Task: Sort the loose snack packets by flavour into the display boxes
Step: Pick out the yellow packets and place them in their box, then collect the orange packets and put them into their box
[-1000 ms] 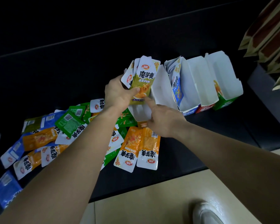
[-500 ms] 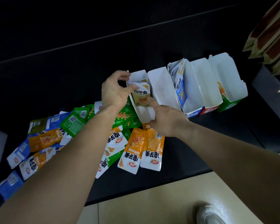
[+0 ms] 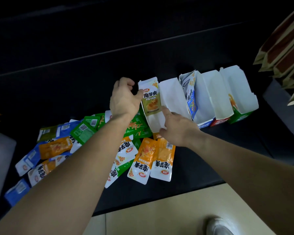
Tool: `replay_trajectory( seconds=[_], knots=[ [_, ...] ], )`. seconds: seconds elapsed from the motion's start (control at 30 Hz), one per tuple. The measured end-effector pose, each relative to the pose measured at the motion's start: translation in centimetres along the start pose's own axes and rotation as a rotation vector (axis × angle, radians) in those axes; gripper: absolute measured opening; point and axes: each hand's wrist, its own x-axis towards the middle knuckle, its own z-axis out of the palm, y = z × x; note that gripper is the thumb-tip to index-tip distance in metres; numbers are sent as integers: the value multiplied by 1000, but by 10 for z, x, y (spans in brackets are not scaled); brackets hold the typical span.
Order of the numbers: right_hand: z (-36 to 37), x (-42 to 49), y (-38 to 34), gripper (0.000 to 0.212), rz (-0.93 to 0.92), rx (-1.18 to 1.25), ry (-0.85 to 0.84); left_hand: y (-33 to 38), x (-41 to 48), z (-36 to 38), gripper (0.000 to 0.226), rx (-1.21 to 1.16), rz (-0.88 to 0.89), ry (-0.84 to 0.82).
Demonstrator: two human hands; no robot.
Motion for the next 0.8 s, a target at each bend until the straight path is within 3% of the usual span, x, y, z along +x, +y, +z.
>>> replay_trajectory(
  seconds=[0.17, 0.23, 0.37, 0.47, 0.6, 0.73, 0.8],
  knots=[
    [-44, -26, -33, 71, -79, -123, -61, -13, -26, -79, 28, 119, -15, -330],
    [-63, -39, -49, 64, -117, -201, -105, -18, -42, -119, 32, 254, 3, -488],
    [-73, -59, -79, 52, -172, -295, -205, -36, -81, -191, 34, 537, 95, -652],
    [-46, -71, -81, 44, -167, -378, -319, -64, -112, -218, 34, 587, 85, -766],
    [24, -80, -52, 59, -45, -466, -392, -109, -156, -211, 33, 485, 22, -792],
    [93, -94, -23, 81, 77, -395, -318, -132, -174, -181, 39, 399, -9, -904],
    [119, -109, -18, 81, 93, -361, -247, -130, -171, -165, 40, 368, -2, -914]
  ],
)
